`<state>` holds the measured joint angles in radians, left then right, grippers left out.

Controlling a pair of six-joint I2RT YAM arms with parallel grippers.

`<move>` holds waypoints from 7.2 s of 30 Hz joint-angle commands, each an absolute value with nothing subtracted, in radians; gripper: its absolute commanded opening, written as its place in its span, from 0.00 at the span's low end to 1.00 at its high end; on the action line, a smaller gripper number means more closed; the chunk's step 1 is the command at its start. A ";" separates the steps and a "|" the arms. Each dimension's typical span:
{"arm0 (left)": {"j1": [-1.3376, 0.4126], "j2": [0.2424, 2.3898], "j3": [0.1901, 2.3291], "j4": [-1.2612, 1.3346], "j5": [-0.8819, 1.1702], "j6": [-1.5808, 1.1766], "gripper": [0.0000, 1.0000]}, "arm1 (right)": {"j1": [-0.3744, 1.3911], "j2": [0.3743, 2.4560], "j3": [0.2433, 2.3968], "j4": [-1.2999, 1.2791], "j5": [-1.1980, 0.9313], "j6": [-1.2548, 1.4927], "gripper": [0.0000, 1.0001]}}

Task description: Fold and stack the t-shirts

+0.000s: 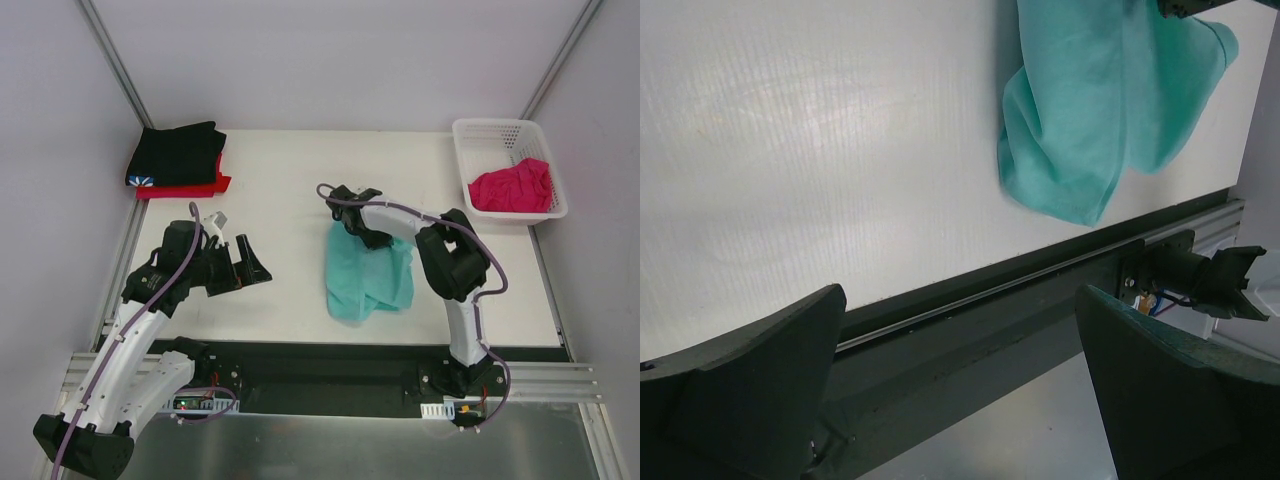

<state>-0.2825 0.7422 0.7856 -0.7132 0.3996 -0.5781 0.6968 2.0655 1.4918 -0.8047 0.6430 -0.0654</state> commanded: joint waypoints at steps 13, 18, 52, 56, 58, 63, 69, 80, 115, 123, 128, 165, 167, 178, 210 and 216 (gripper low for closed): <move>-0.304 0.738 0.804 -0.689 0.399 -0.601 0.99 | 0.698 1.922 1.870 -1.101 0.772 -0.113 0.01; -0.313 0.726 0.807 -0.687 0.396 -0.611 0.99 | 0.696 1.919 2.061 -1.302 0.576 -0.129 0.01; -0.325 0.736 0.838 -0.689 0.376 -0.604 0.99 | 0.925 1.761 1.801 -1.385 -0.026 -0.021 0.02; -0.327 0.726 0.831 -0.692 0.373 -0.604 0.99 | 0.910 2.015 2.065 -1.414 -0.006 -0.077 0.06; -0.328 0.724 0.828 -0.690 0.374 -0.603 0.99 | 0.891 2.104 2.181 -1.440 0.082 -0.098 0.15; -0.328 0.715 0.813 -0.693 0.373 -0.603 0.99 | 0.876 2.206 2.306 -1.468 0.359 -0.109 0.60; -0.328 0.722 0.792 -0.692 0.362 -0.604 0.99 | 0.902 2.022 2.037 -1.322 0.489 -0.107 0.61; -0.331 0.733 0.792 -0.681 0.364 -0.604 0.99 | 0.985 1.789 1.704 -1.052 0.732 -0.170 0.56; -0.344 0.752 0.798 -0.684 0.359 -0.615 0.99 | 0.855 1.260 1.205 -0.634 0.284 -0.086 0.56; -0.376 0.772 0.810 -0.684 0.330 -0.634 0.99 | 0.733 1.275 1.074 -0.408 -0.033 -0.123 0.58; -0.388 0.782 0.821 -0.684 0.316 -0.640 0.99 | 0.733 1.353 1.152 -0.410 -0.083 -0.155 0.59; -0.411 0.827 0.862 -0.709 0.301 -0.629 0.99 | 0.652 1.492 1.379 -0.606 0.026 -0.410 0.64; -0.413 0.828 0.870 -0.713 0.301 -0.627 0.99 | 0.618 1.508 1.382 -0.603 -0.041 -0.399 0.65; -0.416 0.847 0.894 -0.724 0.290 -0.623 0.99 | 0.580 1.574 1.345 -0.543 -0.218 -0.328 0.61; -0.425 0.865 0.913 -0.729 0.284 -0.623 0.99 | 0.554 1.743 1.413 -0.554 -0.287 -0.353 0.34; -0.428 0.864 0.907 -0.729 0.279 -0.626 0.99 | 0.554 1.752 1.430 -0.566 -0.288 -0.347 0.01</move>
<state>-0.4194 0.8646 0.8787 -0.7189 0.3000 -0.6292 0.5541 1.7458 1.3827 -0.5583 -0.2657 -0.3458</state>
